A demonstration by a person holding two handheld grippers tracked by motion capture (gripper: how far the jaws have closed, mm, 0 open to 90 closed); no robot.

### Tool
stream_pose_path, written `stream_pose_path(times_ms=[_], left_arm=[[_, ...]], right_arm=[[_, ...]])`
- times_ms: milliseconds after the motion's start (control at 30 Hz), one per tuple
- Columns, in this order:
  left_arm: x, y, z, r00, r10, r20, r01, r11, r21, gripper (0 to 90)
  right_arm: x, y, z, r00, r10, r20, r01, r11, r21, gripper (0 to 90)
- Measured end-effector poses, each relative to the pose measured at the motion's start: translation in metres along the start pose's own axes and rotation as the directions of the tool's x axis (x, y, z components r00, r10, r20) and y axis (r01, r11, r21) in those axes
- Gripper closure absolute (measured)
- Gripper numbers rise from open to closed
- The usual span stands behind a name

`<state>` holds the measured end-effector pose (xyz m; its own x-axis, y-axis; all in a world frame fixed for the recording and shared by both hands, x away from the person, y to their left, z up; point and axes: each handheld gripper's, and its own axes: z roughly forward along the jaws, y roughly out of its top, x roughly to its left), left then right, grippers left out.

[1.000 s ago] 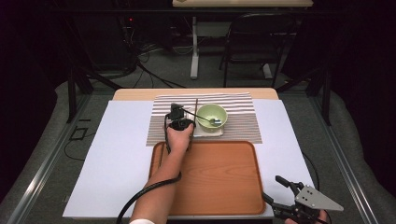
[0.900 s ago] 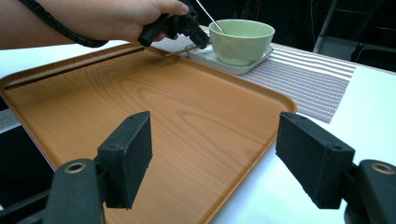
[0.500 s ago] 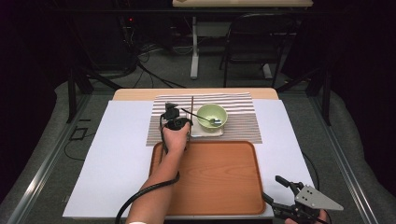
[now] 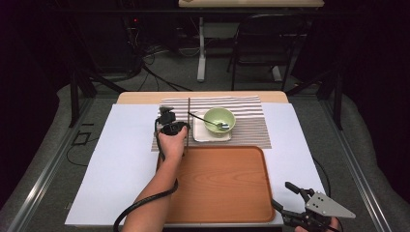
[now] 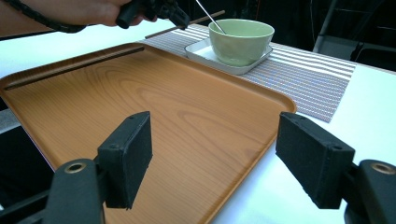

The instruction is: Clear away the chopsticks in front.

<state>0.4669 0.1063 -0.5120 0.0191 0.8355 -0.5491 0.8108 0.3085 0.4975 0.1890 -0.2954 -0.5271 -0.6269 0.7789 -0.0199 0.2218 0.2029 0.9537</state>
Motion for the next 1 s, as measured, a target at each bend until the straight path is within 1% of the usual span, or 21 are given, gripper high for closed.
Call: stream_pose_path(times_ms=[33,67,100,133,167,233,300,333,433,600,833,933,967,1000], left_arm=[[0.000,0.000,0.000,1.0000,0.000,0.000,0.000,1.0000,0.000,85.3],[0.002,0.000,-0.005,1.0000,0.002,-0.001,-0.002,1.0000,-0.004,85.3],[0.002,0.000,-0.005,1.0000,0.002,-0.001,-0.002,1.0000,-0.004,85.3],[0.003,0.002,-0.011,1.0000,-0.006,0.000,0.005,0.9999,-0.016,85.3],[0.003,0.002,-0.011,1.0000,-0.006,0.000,0.005,0.9999,-0.016,85.3],[0.005,0.003,-0.017,1.0000,0.000,-0.005,0.000,0.9997,-0.022,85.3],[0.005,0.003,-0.022,1.0000,-0.006,-0.005,0.005,0.9994,-0.033,85.3],[0.007,0.004,-0.027,1.0000,-0.002,-0.004,0.002,0.9994,-0.036,85.3],[0.008,0.004,-0.032,1.0000,-0.003,-0.002,0.003,0.9993,-0.039,85.3],[0.010,0.002,-0.044,1.0000,0.006,0.005,-0.006,0.9989,-0.048,85.3],[0.014,0.001,-0.061,0.9997,0.016,-0.017,-0.017,0.9973,-0.072,85.3],[0.017,-0.001,-0.069,0.9997,0.021,-0.014,-0.022,0.9966,-0.080,85.3],[0.017,-0.001,-0.069,0.9997,0.021,-0.014,-0.022,0.9966,-0.080,85.3],[0.019,-0.004,-0.074,0.9998,0.018,-0.009,-0.019,0.9961,-0.086,85.3]], right_arm=[[0.000,0.000,0.000,1.0000,0.000,0.000,0.000,1.000,0.000,26.8],[0.000,0.000,0.000,1.0000,0.003,0.000,-0.003,1.000,0.001,26.7],[0.000,0.000,0.000,1.0000,0.003,0.000,-0.003,1.000,0.001,26.7],[0.000,0.000,0.000,1.0000,0.003,0.000,-0.003,1.000,0.001,26.8],[0.000,0.000,0.000,1.0000,0.003,0.000,-0.003,1.000,0.001,26.8],[0.000,0.000,0.000,1.0000,-0.003,0.000,0.003,1.000,0.000,26.8],[0.001,0.000,-0.001,1.0000,-0.005,0.001,0.005,1.000,-0.002,26.7],[0.001,0.000,-0.001,1.0000,-0.005,0.001,0.005,1.000,-0.003,26.8],[0.001,0.000,0.000,1.0000,-0.004,0.001,0.004,1.000,-0.003,26.8],[0.001,0.000,0.000,1.0000,-0.003,0.005,0.003,1.000,-0.003,26.4],[0.001,0.000,0.000,1.0000,-0.005,0.005,0.005,1.000,0.000,26.4],[0.001,0.000,0.000,1.0000,-0.006,0.005,0.006,1.000,-0.001,26.4],[0.001,0.000,0.000,1.0000,-0.006,0.005,0.006,1.000,-0.001,26.4],[0.001,0.000,0.000,1.0000,-0.005,0.005,0.005,1.000,-0.002,26.4]])
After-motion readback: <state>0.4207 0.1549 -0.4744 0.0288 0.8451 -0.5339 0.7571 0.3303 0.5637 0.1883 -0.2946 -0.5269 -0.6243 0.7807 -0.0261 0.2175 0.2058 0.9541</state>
